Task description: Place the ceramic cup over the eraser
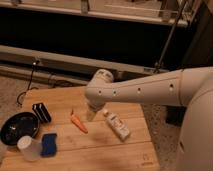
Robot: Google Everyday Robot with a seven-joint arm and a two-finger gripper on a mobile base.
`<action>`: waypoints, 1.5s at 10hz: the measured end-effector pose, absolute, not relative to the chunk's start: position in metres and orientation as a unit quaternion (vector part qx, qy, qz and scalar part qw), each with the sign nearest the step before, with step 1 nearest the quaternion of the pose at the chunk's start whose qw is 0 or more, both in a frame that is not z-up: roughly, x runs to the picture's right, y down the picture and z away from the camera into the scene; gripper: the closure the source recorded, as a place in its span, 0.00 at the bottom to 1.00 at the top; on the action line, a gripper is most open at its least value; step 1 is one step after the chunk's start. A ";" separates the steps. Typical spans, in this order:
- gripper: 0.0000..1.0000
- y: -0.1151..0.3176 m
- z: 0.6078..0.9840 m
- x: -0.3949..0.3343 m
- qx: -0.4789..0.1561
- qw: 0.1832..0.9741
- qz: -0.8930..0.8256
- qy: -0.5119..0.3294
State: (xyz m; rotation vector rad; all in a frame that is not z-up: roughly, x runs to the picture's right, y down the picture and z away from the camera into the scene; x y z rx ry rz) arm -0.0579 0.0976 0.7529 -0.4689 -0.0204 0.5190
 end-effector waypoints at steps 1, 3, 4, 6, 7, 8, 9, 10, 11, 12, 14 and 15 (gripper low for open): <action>0.20 0.098 0.753 -0.058 -0.230 0.939 0.254 -0.010; 0.20 0.098 0.753 -0.058 -0.230 0.939 0.254 -0.010; 0.20 0.097 0.753 -0.058 -0.230 0.940 0.254 -0.010; 0.20 0.096 0.737 -0.078 -0.217 0.949 0.229 -0.014; 0.20 0.095 0.723 -0.097 -0.204 0.958 0.202 -0.017; 0.20 0.098 0.708 -0.121 -0.193 0.966 0.170 -0.022; 0.20 0.104 0.697 -0.139 -0.189 0.971 0.143 -0.025; 0.20 0.120 0.680 -0.173 -0.190 0.976 0.098 -0.040; 0.20 0.136 0.666 -0.202 -0.195 0.977 0.058 -0.058; 0.20 0.148 0.655 -0.224 -0.200 0.977 0.028 -0.075; 0.20 0.174 0.630 -0.278 -0.218 0.967 -0.032 -0.130; 0.20 0.182 0.623 -0.295 -0.227 0.961 -0.051 -0.150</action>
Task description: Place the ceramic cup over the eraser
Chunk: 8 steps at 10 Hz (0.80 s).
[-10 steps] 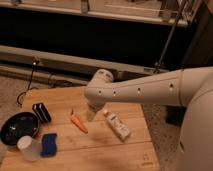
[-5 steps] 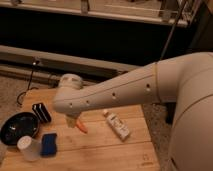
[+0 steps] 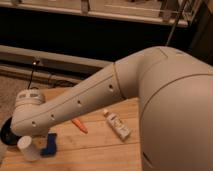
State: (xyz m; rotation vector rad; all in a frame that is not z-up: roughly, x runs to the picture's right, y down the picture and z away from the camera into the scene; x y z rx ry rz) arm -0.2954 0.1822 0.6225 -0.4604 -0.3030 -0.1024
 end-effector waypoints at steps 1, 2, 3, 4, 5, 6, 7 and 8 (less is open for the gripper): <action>0.20 0.188 0.619 -0.306 -0.234 0.957 -0.064 -0.161; 0.20 0.199 0.615 -0.323 -0.245 0.950 -0.085 -0.175; 0.20 0.206 0.617 -0.328 -0.252 0.946 -0.095 -0.178; 0.20 0.214 0.622 -0.334 -0.261 0.943 -0.106 -0.177; 0.20 0.223 0.630 -0.339 -0.270 0.940 -0.116 -0.174; 0.20 0.227 0.636 -0.341 -0.275 0.938 -0.122 -0.171; 0.20 0.232 0.645 -0.345 -0.278 0.937 -0.129 -0.167; 0.20 0.235 0.655 -0.351 -0.281 0.936 -0.135 -0.163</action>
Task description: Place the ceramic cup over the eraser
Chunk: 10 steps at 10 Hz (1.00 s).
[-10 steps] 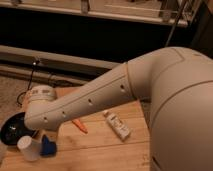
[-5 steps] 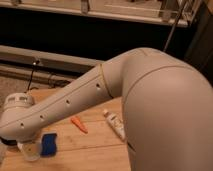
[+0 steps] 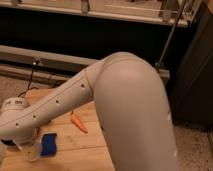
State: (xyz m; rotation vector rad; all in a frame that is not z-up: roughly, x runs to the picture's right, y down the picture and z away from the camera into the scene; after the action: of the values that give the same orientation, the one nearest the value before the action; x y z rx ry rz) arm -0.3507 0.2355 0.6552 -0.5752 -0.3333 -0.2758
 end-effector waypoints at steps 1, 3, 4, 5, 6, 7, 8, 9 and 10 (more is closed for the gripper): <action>0.20 0.238 0.664 -0.357 -0.284 0.935 -0.140 -0.160; 0.23 0.242 0.679 -0.373 -0.289 0.933 -0.146 -0.156; 0.32 0.244 0.686 -0.381 -0.292 0.932 -0.147 -0.154; 0.42 0.246 0.690 -0.388 -0.300 0.929 -0.148 -0.157; 0.53 0.250 0.693 -0.392 -0.310 0.926 -0.149 -0.156; 0.64 0.252 0.697 -0.395 -0.316 0.924 -0.150 -0.154; 0.75 0.252 0.700 -0.394 -0.320 0.923 -0.153 -0.147; 0.83 0.252 0.702 -0.393 -0.321 0.923 -0.155 -0.143; 0.89 0.247 0.705 -0.389 -0.320 0.924 -0.156 -0.136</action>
State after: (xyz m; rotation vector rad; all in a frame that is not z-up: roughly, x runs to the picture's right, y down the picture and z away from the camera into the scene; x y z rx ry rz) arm -0.3892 0.2468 0.7050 -0.6571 -0.2793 -0.3196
